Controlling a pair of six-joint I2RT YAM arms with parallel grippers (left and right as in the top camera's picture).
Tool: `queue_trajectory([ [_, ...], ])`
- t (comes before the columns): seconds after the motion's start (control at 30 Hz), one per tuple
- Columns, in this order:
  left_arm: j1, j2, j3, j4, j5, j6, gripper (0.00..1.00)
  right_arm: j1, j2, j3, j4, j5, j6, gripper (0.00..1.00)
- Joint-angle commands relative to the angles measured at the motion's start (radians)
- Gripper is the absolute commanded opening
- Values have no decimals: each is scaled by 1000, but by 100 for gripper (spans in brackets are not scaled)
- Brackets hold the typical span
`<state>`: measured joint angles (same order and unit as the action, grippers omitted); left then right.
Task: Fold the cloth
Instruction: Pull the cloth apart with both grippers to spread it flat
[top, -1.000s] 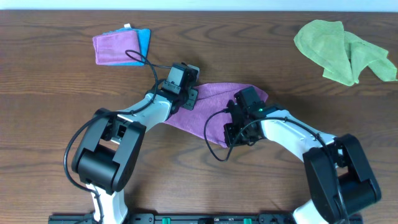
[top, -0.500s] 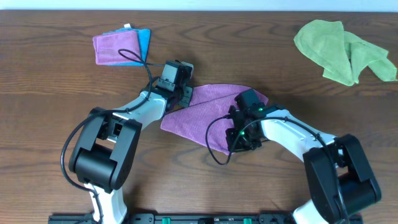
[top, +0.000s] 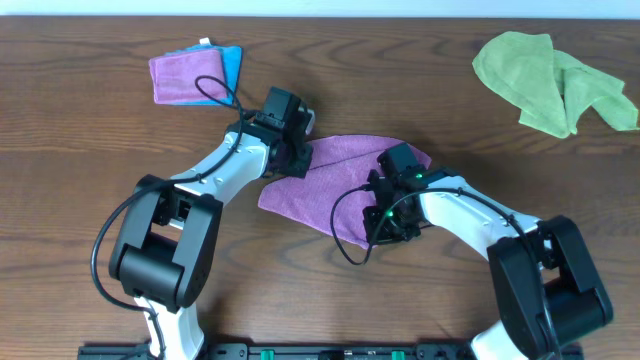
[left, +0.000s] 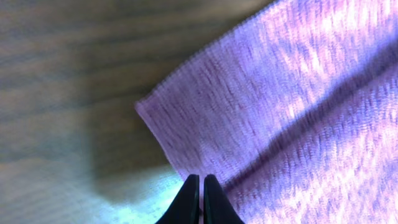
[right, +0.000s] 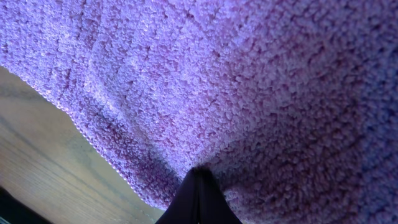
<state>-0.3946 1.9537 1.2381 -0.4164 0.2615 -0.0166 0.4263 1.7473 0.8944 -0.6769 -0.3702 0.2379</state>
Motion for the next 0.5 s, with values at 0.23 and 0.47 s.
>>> queue_trajectory([
  [0.23,0,-27,2,106,95,13,6,21,22,-25,-7,75,-3,1],
  [0.47,-2,6,2,130,73,10,6,21,22,-25,-7,75,-3,1],
])
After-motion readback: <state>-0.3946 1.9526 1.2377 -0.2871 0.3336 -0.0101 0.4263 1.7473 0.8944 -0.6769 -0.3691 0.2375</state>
